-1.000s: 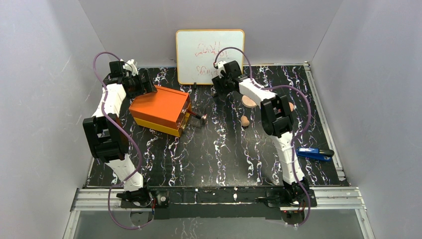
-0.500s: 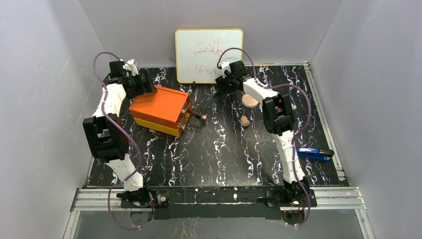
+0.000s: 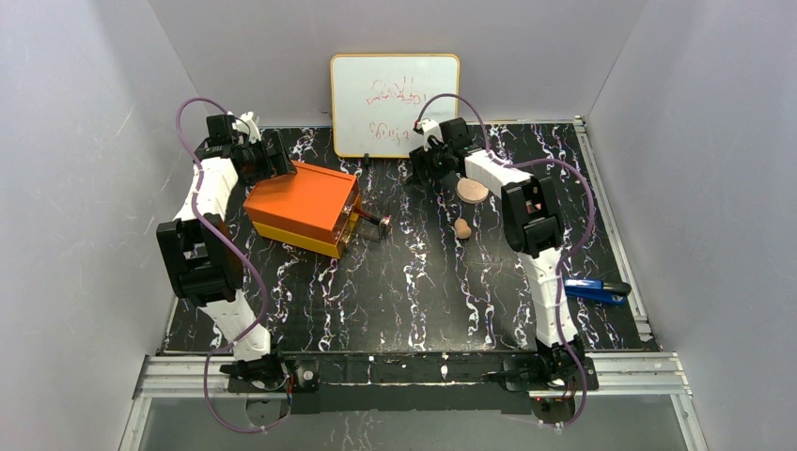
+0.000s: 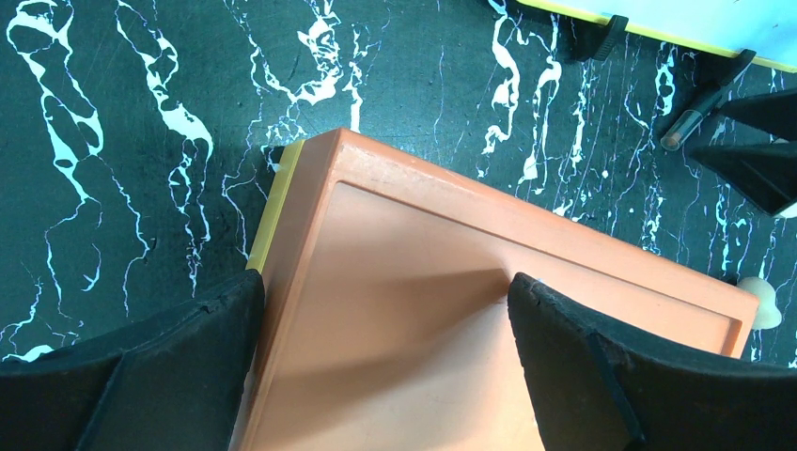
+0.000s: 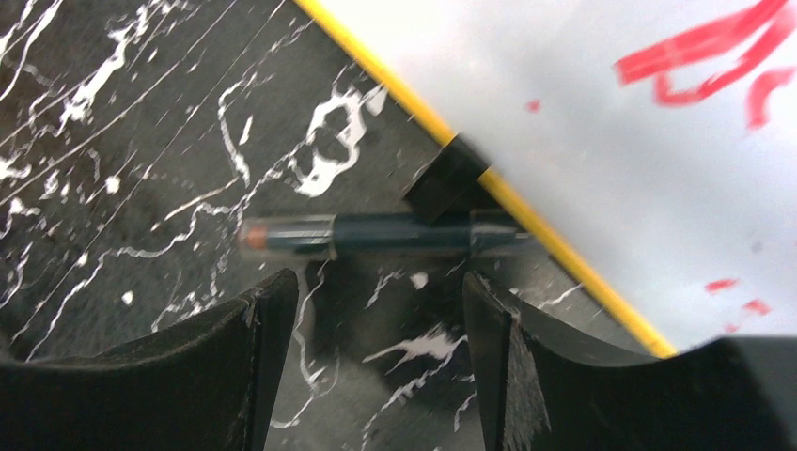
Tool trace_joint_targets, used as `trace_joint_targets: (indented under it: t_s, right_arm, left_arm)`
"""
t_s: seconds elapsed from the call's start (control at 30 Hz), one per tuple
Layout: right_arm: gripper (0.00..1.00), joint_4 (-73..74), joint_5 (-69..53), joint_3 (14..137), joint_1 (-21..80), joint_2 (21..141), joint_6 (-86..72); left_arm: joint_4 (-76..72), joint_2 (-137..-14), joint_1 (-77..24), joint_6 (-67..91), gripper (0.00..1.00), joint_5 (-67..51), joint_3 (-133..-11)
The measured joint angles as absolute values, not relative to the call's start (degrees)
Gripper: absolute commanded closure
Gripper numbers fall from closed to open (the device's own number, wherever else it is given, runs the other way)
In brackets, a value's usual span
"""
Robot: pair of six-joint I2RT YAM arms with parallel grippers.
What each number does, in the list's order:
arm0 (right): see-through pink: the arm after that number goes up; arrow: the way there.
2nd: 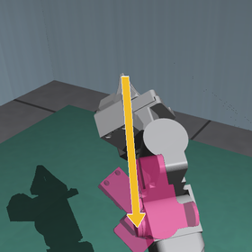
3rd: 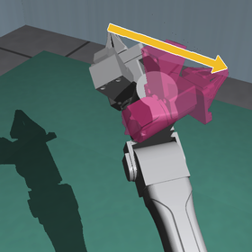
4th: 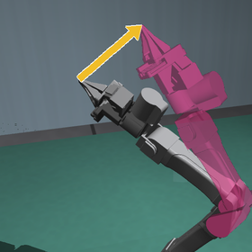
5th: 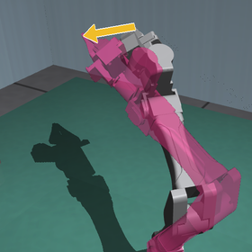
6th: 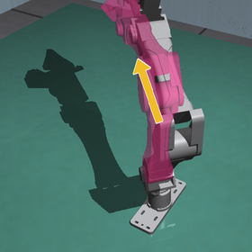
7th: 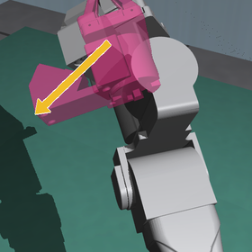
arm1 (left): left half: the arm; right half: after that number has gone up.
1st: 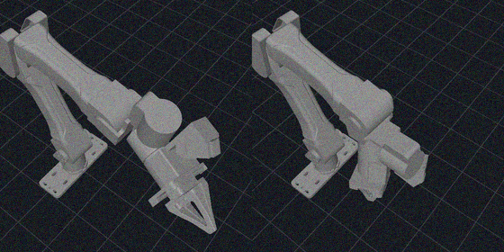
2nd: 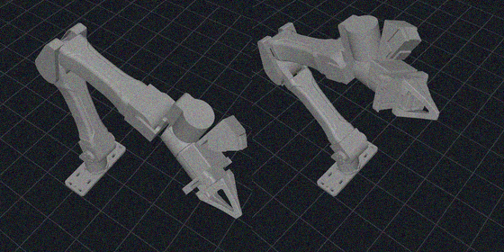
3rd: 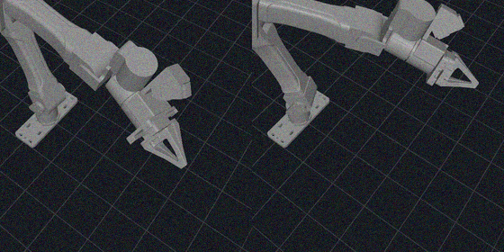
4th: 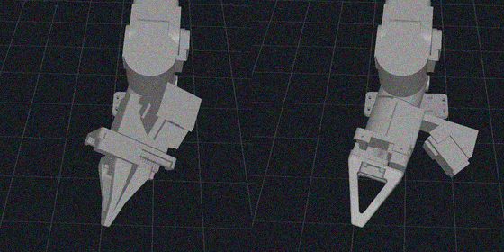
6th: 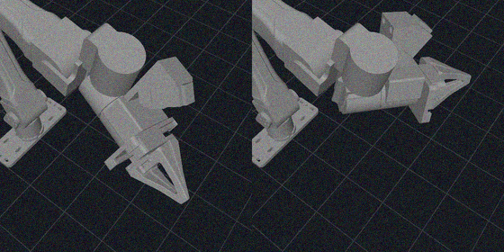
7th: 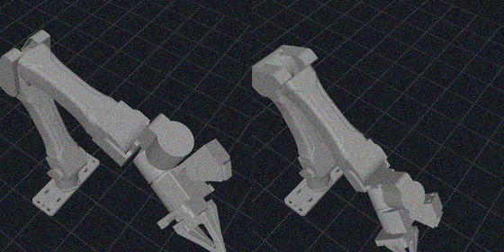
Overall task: Organize the makeup
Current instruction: Pick up the lipstick at the center of the board.
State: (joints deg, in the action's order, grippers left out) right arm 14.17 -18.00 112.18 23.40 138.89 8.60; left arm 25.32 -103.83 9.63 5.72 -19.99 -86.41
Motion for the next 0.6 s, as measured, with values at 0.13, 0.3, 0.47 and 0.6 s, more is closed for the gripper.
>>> trace_joint_targets:
  t_s: [0.13,0.3,0.47,0.6]
  right_arm:
    - [0.29,13.5,-18.4,107.5,23.8,136.0,8.1]
    - [0.29,13.7,-17.7,106.0,24.4,134.8,7.8]
    - [0.29,15.9,-14.0,107.0,25.5,134.5,3.0]
    - [0.27,21.9,-6.0,111.6,27.4,134.5,-5.6]
  left_arm:
    - [25.3,-103.8,9.6,5.7,0.05,-20.0,-86.4]
    - [25.3,-103.8,9.6,5.7,0.05,-20.1,-86.4]
    - [25.2,-103.7,9.6,5.7,0.05,-20.1,-86.3]
    - [24.9,-103.7,9.6,5.7,0.05,-20.1,-86.1]
